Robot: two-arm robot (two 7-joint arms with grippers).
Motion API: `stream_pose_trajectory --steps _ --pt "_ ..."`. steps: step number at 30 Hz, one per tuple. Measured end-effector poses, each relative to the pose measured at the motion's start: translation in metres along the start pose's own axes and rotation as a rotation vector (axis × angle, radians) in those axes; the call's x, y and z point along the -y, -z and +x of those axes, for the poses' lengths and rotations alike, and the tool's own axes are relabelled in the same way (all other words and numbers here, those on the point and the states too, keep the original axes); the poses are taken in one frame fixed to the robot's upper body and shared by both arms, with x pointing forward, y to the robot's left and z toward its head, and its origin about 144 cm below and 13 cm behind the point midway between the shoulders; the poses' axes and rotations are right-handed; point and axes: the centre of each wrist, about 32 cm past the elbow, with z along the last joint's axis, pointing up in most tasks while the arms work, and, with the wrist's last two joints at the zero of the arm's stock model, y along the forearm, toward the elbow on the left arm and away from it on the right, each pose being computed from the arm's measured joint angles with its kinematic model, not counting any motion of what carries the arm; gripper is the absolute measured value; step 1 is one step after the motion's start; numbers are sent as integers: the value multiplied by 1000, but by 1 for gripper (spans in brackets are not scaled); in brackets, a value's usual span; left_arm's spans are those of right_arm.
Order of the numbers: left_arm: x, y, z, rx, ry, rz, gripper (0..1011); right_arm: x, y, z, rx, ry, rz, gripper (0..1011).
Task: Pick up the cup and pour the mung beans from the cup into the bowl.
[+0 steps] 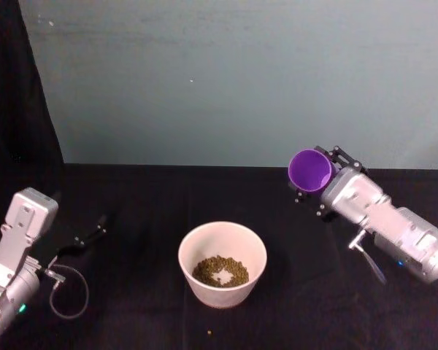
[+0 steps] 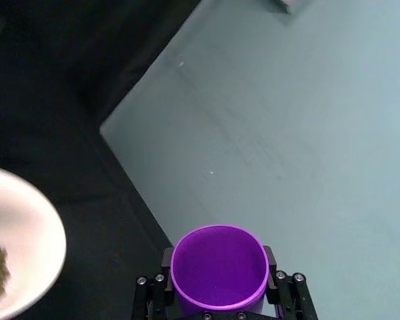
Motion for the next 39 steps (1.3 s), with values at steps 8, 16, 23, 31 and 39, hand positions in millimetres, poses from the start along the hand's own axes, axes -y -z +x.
stream_pose_trajectory --steps 8,16,23,31,39 --pt "0 0 0 0 0 0 1004 -1 26 -7 -362 18 57 747" --pt "0 0 0 0 0 0 1003 -7 48 -19 -672 -42 99 747" --pt "0 0 0 0 0 0 1003 -9 52 -23 -709 -56 95 747" --pt "0 0 0 0 0 0 1003 -9 51 -22 -702 -56 96 747" --pt "0 0 0 0 0 0 1003 -9 53 -24 -705 -70 101 747"
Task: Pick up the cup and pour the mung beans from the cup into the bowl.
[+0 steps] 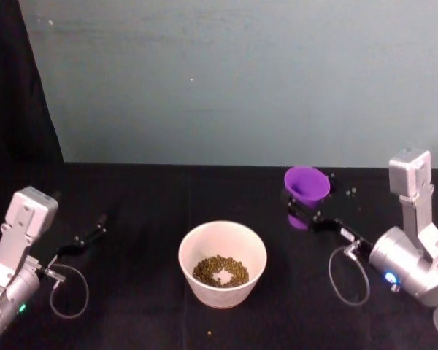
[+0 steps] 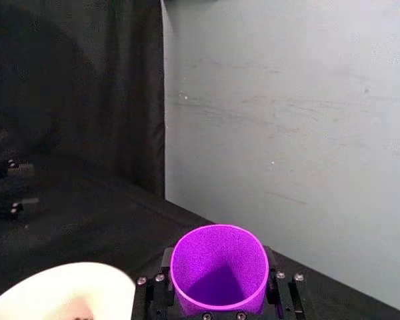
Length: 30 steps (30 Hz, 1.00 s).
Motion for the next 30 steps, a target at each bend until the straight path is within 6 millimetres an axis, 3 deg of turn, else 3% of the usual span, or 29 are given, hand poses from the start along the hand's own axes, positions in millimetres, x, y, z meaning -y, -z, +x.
stream_pose_trajectory --steps 14,30 --pt "0 0 0 0 0 0 1003 -7 53 -1 -59 -17 24 747" --pt "0 0 0 0 0 0 1003 -15 72 -9 -32 -47 2 747"
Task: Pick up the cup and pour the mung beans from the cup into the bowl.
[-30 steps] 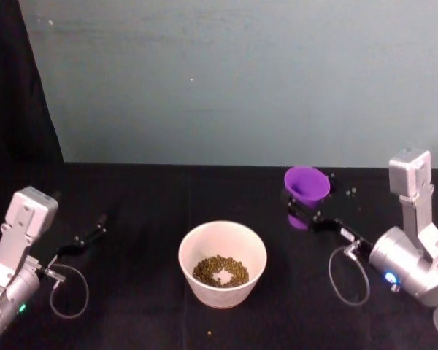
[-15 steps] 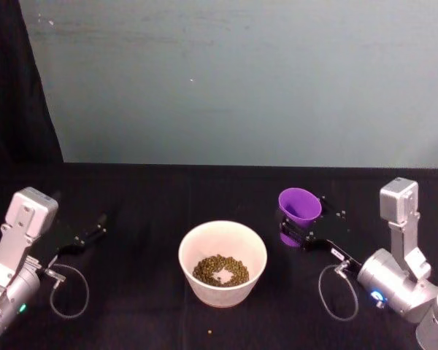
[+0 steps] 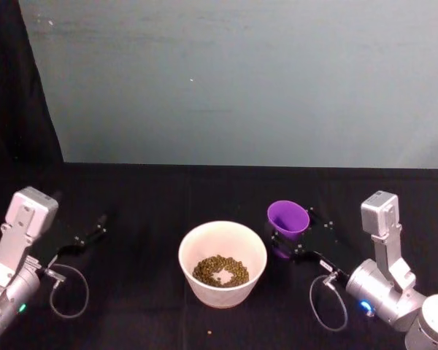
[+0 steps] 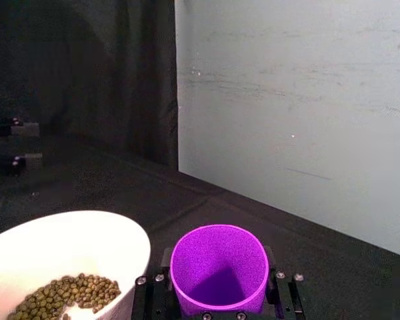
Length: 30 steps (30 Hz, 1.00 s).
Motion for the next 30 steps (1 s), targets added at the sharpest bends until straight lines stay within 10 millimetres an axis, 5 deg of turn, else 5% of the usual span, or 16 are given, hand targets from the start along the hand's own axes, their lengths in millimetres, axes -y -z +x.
stream_pose_trajectory --steps 30 --pt "0 0 0 0 0 0 1003 1 4 0 -18 0 -7 785"
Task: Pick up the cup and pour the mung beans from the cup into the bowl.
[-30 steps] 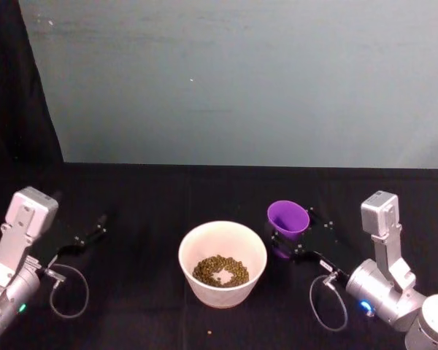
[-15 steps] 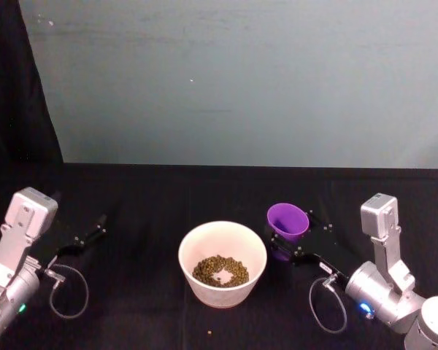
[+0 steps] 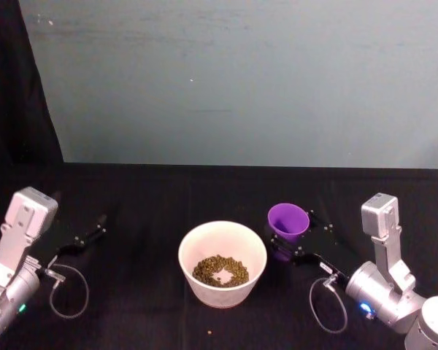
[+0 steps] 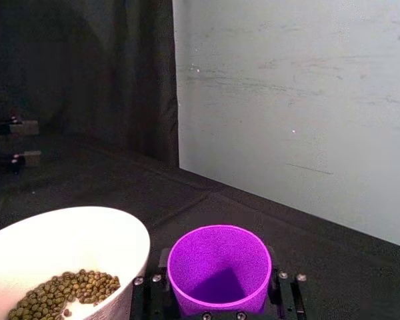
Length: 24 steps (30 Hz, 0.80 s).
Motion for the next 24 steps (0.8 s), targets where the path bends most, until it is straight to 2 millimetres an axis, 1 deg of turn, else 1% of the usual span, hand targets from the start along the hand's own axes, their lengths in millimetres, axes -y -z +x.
stream_pose_trajectory --steps 2,3,5,7,10,20,24 --pt "0 0 0 0 0 0 1003 0 0 0 0 0 0 808" --pt "0 0 0 0 0 0 1003 0 0 0 0 0 0 862" --pt "0 0 0 0 0 0 1003 0 0 0 1 0 0 895" --pt "0 0 0 0 0 0 1003 0 0 0 1 0 0 958" --pt "0 0 0 0 0 0 1003 0 0 0 1 0 0 1000" --pt "0 0 0 0 0 0 1003 0 -1 -1 4 -1 0 1000" --pt "0 0 0 0 0 0 1003 2 -11 -3 28 14 -9 1002"
